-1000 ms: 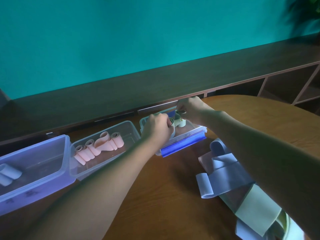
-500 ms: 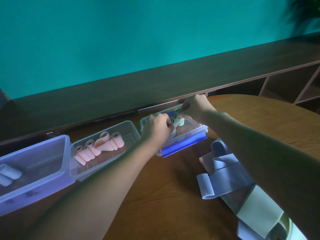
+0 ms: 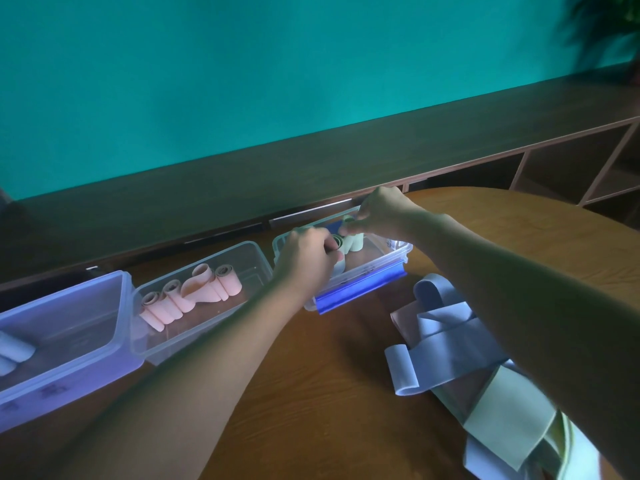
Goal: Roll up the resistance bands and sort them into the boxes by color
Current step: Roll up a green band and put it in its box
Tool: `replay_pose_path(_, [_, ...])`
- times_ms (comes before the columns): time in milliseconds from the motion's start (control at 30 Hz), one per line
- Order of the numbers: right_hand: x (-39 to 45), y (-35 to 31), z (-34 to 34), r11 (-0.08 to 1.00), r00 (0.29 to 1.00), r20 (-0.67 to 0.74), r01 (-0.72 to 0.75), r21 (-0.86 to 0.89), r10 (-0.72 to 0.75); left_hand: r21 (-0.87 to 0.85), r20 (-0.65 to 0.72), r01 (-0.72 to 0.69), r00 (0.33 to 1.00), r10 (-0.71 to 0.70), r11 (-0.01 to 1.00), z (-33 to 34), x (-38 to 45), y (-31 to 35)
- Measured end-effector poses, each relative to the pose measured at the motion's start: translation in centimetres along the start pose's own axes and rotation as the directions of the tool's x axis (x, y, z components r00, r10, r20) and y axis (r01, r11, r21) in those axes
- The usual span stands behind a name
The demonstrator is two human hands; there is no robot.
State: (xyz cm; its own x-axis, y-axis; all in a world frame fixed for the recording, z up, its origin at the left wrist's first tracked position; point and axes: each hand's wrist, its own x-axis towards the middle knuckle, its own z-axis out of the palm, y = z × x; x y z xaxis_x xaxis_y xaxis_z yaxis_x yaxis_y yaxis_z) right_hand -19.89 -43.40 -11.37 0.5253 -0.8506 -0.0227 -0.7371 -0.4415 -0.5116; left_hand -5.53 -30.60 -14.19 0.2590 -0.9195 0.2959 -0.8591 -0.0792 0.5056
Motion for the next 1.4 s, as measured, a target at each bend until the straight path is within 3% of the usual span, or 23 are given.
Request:
replay_pose_path(467, [-0.4,0.6,1.6,0.990,0.978,-0.158,0.123,-0.074,-0.133,0.015,0.007,-0.035,0.999,0.035,0.999,0.1,0.0,0.0])
replay_pose_path(600, [-0.3,0.1,1.1,0.982,0.981,-0.101,0.155,-0.108,-0.166,0.018,0.007,-0.030,1.000,0.030,0.999,0.1,0.0,0.0])
replay_pose_path(933, [-0.2,-1.1,0.4,0.986,0.994,-0.067,0.079,-0.145,-0.089,-0.011,0.014,-0.016,1.000,0.016,1.000,-0.2,-0.2,0.3])
replay_pose_path(1400, [-3.7,-1.5,-2.4,0.999,0.990,-0.140,-0.017,0.044,0.023,-0.049,-0.037,-0.045,0.998,0.043,0.998,-1.7,-1.0,1.6])
